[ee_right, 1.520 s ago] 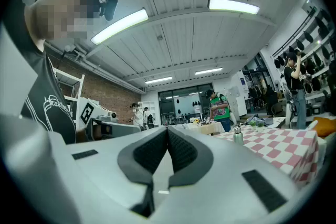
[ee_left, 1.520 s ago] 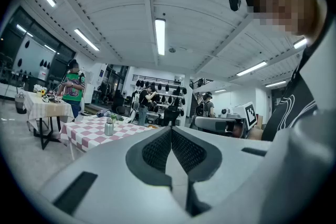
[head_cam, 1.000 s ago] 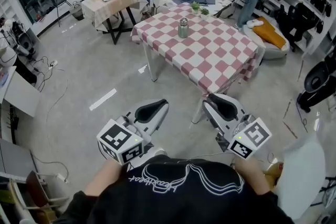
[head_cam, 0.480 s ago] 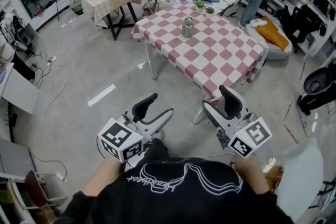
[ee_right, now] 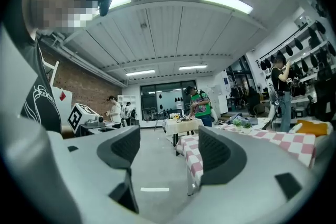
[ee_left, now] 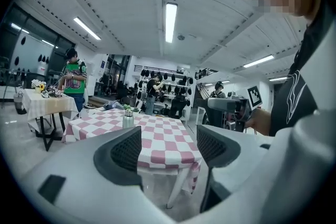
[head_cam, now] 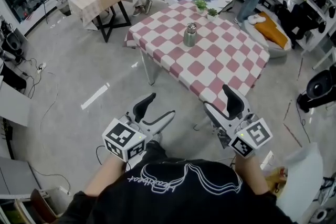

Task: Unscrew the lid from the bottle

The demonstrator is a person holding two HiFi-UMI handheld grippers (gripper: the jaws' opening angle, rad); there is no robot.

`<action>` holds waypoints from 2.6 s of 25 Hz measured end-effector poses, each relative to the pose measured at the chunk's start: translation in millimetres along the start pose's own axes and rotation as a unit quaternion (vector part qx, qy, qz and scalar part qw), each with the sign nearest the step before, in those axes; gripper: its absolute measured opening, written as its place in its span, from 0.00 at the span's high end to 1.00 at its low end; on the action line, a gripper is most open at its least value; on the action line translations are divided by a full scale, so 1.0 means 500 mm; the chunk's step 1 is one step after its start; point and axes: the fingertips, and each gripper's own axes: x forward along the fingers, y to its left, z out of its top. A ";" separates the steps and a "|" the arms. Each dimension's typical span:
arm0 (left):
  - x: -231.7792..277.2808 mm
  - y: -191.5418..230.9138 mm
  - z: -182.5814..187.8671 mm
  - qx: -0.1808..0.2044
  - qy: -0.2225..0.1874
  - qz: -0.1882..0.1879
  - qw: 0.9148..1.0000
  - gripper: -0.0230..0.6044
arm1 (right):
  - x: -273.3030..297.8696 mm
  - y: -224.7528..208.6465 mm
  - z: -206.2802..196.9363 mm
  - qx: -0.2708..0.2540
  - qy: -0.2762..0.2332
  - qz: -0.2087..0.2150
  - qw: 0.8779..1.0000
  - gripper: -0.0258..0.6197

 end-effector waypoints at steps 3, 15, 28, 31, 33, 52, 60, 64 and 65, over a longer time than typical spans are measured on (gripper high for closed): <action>0.044 0.095 0.001 -0.003 0.012 -0.012 1.000 0.46 | 0.082 -0.044 -0.004 0.006 0.006 -0.022 1.000 0.43; 0.238 0.405 -0.014 0.021 0.064 -0.081 0.994 0.44 | 0.328 -0.219 -0.053 0.028 0.036 -0.127 0.991 0.43; 0.439 0.496 -0.025 0.037 0.097 -0.147 0.984 0.42 | 0.387 -0.340 -0.099 0.045 0.058 -0.166 0.983 0.42; 0.489 0.505 -0.026 0.041 0.102 -0.154 0.982 0.41 | 0.398 -0.385 -0.106 0.044 0.065 -0.165 0.983 0.42; 0.521 0.509 -0.035 0.047 0.110 -0.160 0.980 0.40 | 0.405 -0.414 -0.113 0.045 0.069 -0.162 0.983 0.42; 0.758 0.534 -0.115 0.132 0.153 -0.239 0.950 0.38 | 0.486 -0.555 -0.140 0.038 0.103 -0.121 0.986 0.42; 0.791 0.530 -0.127 0.142 0.155 -0.319 0.924 0.38 | 0.530 -0.564 -0.154 0.034 0.132 -0.156 0.978 0.42; 0.795 0.523 -0.130 0.138 0.154 -0.359 0.910 0.39 | 0.554 -0.567 -0.161 0.025 0.134 -0.171 0.976 0.43; 0.795 0.522 -0.132 0.140 0.154 -0.367 0.907 0.39 | 0.561 -0.567 -0.164 0.025 0.133 -0.174 0.975 0.43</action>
